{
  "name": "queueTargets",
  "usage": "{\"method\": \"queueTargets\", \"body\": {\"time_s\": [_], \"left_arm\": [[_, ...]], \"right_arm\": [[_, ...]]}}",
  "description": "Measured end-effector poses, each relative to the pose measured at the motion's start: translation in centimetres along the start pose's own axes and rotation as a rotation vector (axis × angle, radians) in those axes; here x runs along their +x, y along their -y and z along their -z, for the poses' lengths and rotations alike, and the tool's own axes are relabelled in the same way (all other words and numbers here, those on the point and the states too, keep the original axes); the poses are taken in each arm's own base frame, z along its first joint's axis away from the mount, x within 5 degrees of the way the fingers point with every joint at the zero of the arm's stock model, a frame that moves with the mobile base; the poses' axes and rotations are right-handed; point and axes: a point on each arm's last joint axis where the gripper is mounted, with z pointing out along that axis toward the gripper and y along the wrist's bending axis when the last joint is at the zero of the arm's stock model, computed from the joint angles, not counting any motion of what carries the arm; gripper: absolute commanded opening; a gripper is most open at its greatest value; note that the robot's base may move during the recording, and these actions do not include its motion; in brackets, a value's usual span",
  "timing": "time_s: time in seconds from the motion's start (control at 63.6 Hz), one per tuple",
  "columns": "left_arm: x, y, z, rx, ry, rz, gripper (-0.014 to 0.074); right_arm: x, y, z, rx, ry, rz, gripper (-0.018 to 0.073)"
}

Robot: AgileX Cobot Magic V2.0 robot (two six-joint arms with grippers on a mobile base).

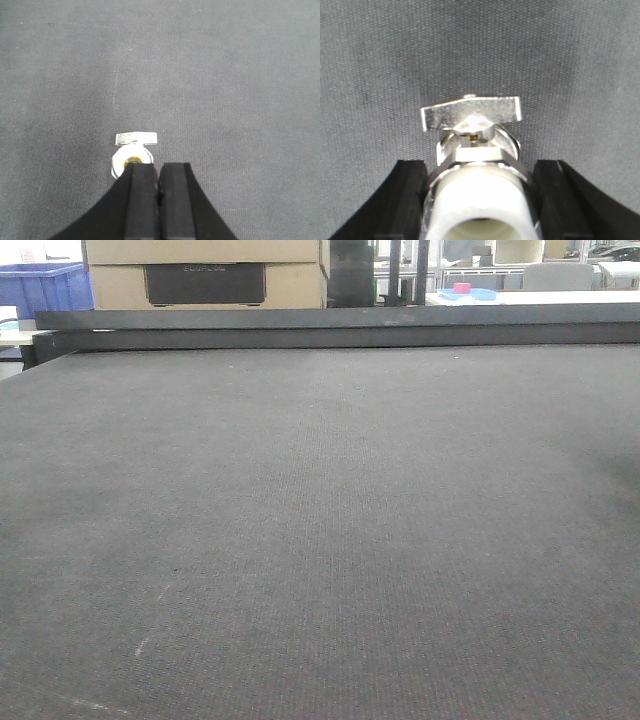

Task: Place valve from conveyor to right shelf box
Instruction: 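Close both grippers on the white ends of the valves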

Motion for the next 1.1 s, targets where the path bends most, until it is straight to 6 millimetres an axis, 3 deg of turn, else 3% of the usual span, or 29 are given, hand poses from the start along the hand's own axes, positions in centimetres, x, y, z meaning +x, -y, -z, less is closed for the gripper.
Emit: {"method": "queueTargets", "body": {"time_s": [0.204,0.535,0.991,1.101], "left_arm": [[0.0,0.0,-0.1,0.000,-0.002,0.000,-0.0088],[-0.1,0.1,-2.5,-0.005,-0.081,-0.002,0.0344],[-3.0,-1.8,-6.3,-0.057,-0.317,-0.034,0.0356],[-2.9,-1.9,-7.8,-0.054,-0.366,-0.047,0.0413]], "right_arm": [[0.0,0.0,0.0,0.000,0.000,0.000,-0.0162],[0.0,0.0,0.0,0.000,0.000,0.000,-0.0162],[0.0,-0.1,0.0,-0.008,-0.002,-0.003,-0.0162],[0.0,-0.1,0.0,-0.008,-0.002,-0.003,-0.0162]]}}
